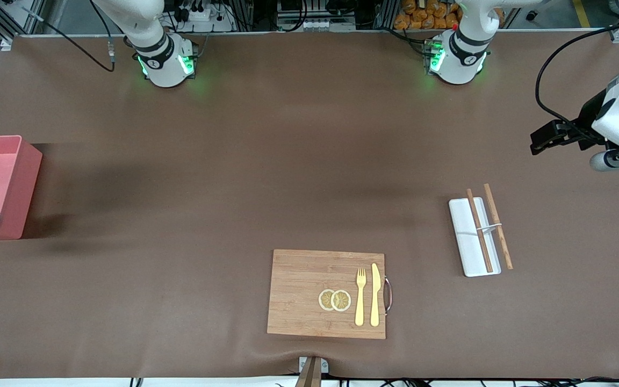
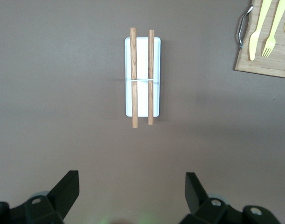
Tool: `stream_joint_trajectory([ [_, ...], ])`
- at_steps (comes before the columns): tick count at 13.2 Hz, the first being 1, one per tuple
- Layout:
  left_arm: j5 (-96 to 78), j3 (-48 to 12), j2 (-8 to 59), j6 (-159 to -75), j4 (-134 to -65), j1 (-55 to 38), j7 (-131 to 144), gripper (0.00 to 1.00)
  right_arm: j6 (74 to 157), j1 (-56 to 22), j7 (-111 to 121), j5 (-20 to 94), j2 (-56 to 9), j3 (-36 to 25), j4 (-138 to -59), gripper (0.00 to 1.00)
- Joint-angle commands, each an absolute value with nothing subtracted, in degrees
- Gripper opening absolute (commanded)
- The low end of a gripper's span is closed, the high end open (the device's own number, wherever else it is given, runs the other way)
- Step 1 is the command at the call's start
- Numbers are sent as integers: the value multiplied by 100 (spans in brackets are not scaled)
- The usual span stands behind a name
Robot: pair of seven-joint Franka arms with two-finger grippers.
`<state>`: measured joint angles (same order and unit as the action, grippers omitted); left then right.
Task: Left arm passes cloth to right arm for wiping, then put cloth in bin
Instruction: 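Carry the cloth to the pink bin and open the right gripper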
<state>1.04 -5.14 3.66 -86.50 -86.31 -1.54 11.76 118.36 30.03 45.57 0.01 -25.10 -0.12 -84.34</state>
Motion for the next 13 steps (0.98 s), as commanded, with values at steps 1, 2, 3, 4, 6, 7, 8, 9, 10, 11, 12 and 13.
stream_joint_trajectory([
  [1, 26, -492, 255, -8692, -8736, -167, 1063, 100, 11786, 3628, 5743, -88, -3145, 132, -7753, 0],
  [2, 26, -492, 255, -8692, -8745, -167, 1063, 100, 11795, 3813, 5992, -79, -3312, 132, -7735, 0],
  [3, 26, -492, 255, -8692, -8736, -167, 1063, 100, 11856, 3997, 6186, -62, -3540, 132, -7734, 0],
  [4, 26, -492, 255, -8692, -8745, -158, 1063, 100, 11926, 4147, 6362, -27, -3751, 132, -7752, 0],
  [6, 44, -492, 255, -8692, -8745, -158, 1063, 100, 12259, 4271, 6539, 17, -4024, 141, -7909, 0],
  [7, 44, -492, 246, -8684, -8745, -158, 1063, 100, 12400, 4271, 6530, 26, -4078, 141, -8023, 12],
  [8, 70, -492, 246, -8684, -8736, -158, 1072, 100, 12427, 4280, 6530, 26, -4139, 141, -8051, 69],
  [9, 79, -492, 237, -8675, -8736, -167, 1072, 100, 12419, 4306, 6556, 26, -4166, 141, -8042, 100],
  [10, 88, -483, 229, -8649, -8745, -158, 1072, 100, 12349, 4298, 6600, 26, -4096, 149, -8007, 100],
  [11, 88, -492, 229, -8640, -8754, -150, 1098, 100, 12166, 4246, 6653, 26, -3939, 176, -7981, 100],
  [12, 88, -483, 220, -8640, -8754, -141, 1168, 100, 11877, 4202, 6679, -26, -3676, 184, -7937, 100],
  [13, 88, -483, 211, -8631, -8745, -123, 1169, 100, 11735, 4097, 6654, -44, -3404, 202, -7893, 100],
])
